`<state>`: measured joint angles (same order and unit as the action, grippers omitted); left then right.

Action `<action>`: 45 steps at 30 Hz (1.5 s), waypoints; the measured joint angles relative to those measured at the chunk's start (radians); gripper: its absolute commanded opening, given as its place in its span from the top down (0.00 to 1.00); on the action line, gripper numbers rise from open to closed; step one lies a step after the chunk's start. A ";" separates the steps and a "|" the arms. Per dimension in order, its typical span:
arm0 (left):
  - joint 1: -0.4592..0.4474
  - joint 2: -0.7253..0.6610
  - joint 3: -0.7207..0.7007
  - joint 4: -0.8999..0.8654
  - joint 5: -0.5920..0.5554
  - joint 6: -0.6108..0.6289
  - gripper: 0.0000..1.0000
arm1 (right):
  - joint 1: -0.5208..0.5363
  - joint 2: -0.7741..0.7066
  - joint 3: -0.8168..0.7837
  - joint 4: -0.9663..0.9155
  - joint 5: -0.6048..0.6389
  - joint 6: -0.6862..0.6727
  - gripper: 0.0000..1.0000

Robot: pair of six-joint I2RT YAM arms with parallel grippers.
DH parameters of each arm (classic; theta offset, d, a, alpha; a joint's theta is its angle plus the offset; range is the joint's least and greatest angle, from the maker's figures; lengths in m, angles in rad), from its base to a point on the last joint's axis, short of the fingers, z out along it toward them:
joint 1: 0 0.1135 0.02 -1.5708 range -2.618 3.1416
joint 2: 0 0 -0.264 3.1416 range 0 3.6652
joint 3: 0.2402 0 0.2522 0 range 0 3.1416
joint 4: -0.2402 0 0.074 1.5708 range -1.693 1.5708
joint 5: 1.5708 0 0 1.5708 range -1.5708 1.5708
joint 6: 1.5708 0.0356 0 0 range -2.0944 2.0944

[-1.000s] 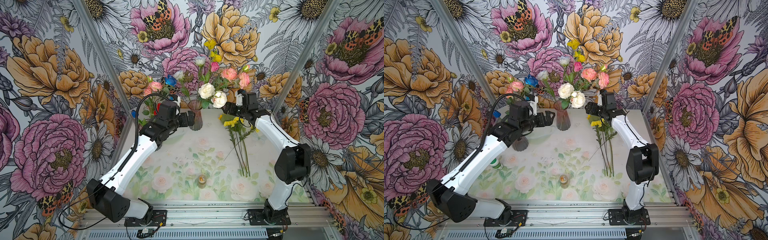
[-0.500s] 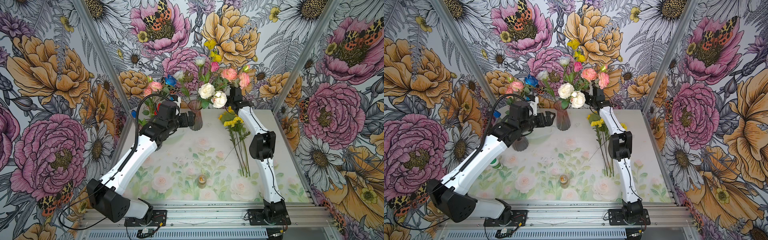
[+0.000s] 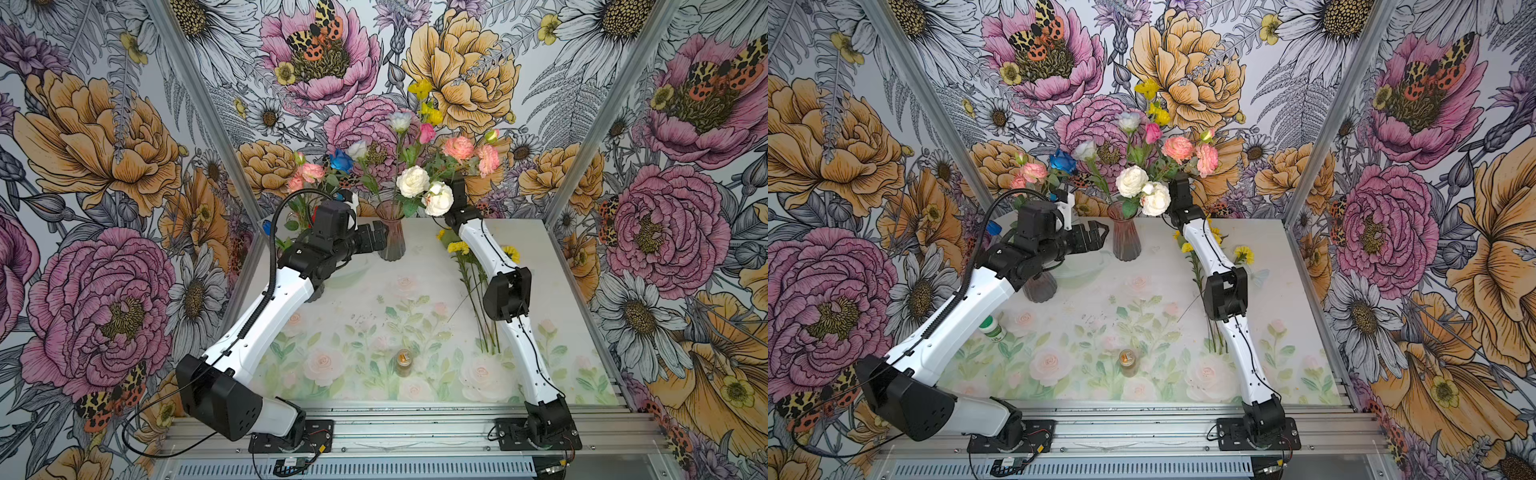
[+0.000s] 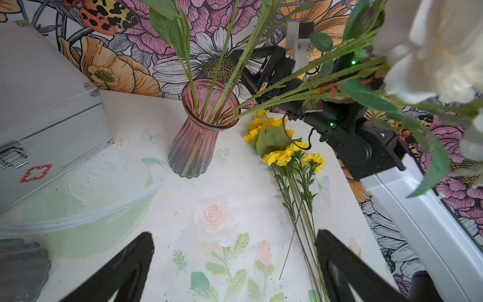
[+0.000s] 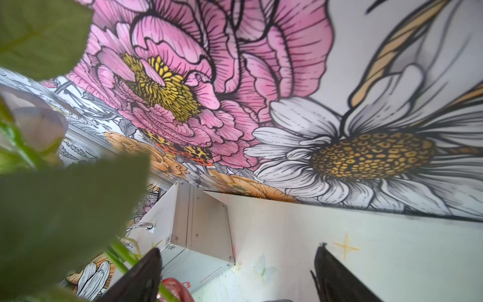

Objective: Pick out yellow flowers from the vase
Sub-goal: Adjust the flower in the vase.

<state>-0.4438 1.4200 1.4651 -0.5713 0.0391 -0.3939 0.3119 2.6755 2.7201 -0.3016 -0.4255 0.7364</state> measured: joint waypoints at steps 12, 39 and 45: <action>0.001 0.002 0.000 0.000 0.002 0.000 0.01 | 0.043 -0.069 -0.175 0.015 -0.018 -0.065 0.10; 0.012 0.057 0.024 0.004 -0.012 -0.123 0.01 | 0.057 -0.261 -0.289 0.029 -0.069 -0.135 0.11; -0.032 0.077 0.070 0.045 0.008 -0.245 0.01 | 0.015 -0.267 -0.322 0.029 -0.069 -0.135 0.11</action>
<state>-0.4759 1.4975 1.5352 -0.5266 0.0475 -0.6384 0.3267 2.4084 2.3985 -0.2722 -0.4942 0.6014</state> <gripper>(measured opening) 0.986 0.894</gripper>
